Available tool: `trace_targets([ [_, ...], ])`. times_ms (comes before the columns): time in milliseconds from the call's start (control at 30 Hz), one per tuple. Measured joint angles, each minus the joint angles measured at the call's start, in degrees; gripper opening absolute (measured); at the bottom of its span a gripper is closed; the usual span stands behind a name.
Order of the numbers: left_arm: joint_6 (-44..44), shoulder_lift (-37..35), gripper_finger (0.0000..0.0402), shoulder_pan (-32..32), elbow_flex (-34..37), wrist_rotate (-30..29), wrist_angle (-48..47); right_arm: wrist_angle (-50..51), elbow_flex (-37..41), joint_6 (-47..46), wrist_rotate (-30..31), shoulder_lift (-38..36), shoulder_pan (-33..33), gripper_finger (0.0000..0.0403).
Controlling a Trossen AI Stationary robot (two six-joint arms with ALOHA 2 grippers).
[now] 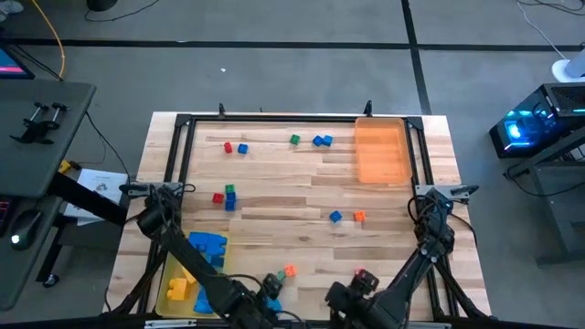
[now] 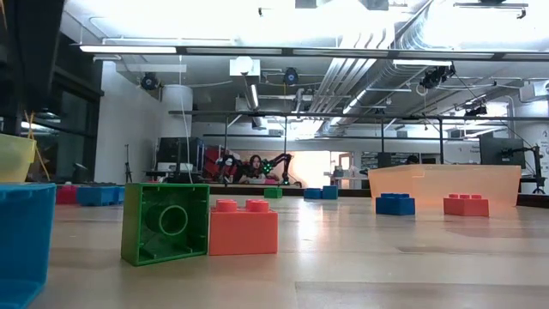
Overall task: Sort blocks by size
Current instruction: Put the large blue game piece into the yellow bin
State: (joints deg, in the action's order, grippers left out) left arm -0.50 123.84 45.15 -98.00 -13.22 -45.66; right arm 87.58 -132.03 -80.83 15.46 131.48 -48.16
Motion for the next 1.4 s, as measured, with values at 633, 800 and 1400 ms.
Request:
trace_targets([
  [633,13.28,0.05,0.0307,-7.45,2.60,8.94,6.20,-4.27,-0.02,-14.30,-1.35,0.00,0.21,0.0362],
  [800,12.58,0.05,0.0307,-9.04,2.62,14.75,5.60,-4.25,-0.02,-14.23,-1.36,0.00,0.21,0.0362],
  [1400,6.27,-2.76,0.0307,-9.51,1.86,21.75,2.25,-2.18,-0.07,-10.92,-1.16,-0.02,0.21,0.0362],
])
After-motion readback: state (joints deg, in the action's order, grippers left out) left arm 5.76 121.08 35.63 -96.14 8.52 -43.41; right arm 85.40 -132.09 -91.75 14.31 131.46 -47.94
